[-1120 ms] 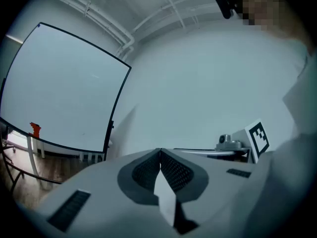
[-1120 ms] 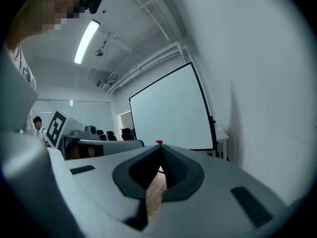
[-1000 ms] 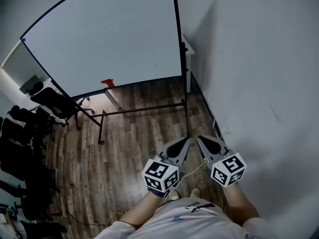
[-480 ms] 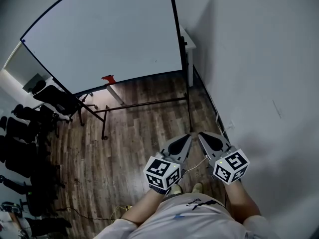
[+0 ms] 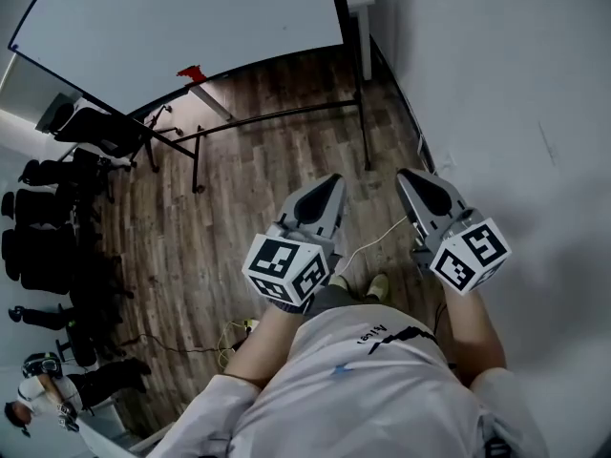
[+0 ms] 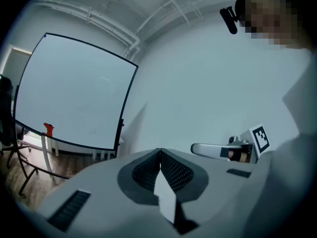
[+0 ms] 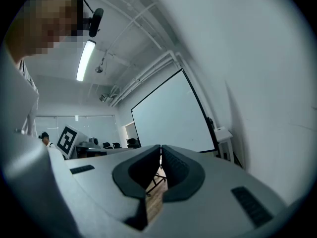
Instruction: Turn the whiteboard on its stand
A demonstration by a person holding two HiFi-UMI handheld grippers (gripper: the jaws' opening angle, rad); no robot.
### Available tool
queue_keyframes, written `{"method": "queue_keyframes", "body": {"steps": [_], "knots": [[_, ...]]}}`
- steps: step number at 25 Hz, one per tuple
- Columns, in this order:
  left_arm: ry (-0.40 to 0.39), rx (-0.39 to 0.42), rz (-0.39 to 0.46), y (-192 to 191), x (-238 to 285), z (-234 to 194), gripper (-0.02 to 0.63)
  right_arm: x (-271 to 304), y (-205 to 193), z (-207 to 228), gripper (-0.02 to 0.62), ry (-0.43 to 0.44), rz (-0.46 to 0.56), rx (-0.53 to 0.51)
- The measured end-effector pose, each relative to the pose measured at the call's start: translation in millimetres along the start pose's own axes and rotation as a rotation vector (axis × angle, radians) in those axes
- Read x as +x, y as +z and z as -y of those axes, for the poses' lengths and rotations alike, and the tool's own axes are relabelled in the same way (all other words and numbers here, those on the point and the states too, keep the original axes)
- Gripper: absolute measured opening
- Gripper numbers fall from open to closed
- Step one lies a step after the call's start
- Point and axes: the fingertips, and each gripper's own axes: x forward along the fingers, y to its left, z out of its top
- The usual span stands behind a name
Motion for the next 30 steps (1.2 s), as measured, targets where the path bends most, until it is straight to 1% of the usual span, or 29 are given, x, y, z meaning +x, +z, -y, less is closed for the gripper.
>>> {"method": "queue_keyframes", "body": {"steps": [3, 6, 9, 14, 20, 26, 30], "knots": [[0.024, -0.007, 0.002, -12.1, -7.0, 0.1, 0.012, -7.7, -13.3, 4.5, 0.015, -0.003, -0.006, 0.016], [0.018, -0.006, -0.008, -21.1, -5.2, 7.4, 0.012, -6.8, -20.8, 5.2, 0.015, 0.008, -0.017, 0.016], [0.011, -0.007, -0.01, -17.3, 0.8, 4.7, 0.012, 7.0, -18.5, 3.1, 0.015, 0.023, -0.028, 0.002], [0.006, -0.002, 0.015, -13.1, 14.8, -10.4, 0.012, 30.4, -18.8, 12.2, 0.016, 0.034, -0.035, -0.01], [-0.03, -0.002, 0.029, -1.3, 55.5, -49.8, 0.012, 81.9, -12.6, 34.0, 0.017, 0.028, -0.051, -0.036], [-0.083, 0.026, 0.034, 24.0, 100.0, -106.2, 0.012, 153.5, -5.3, 62.6, 0.018, 0.018, -0.059, -0.032], [-0.124, 0.04, 0.019, 38.8, 122.0, -144.9, 0.012, 196.9, 5.1, 85.1, 0.03, -0.02, -0.056, -0.029]]}}
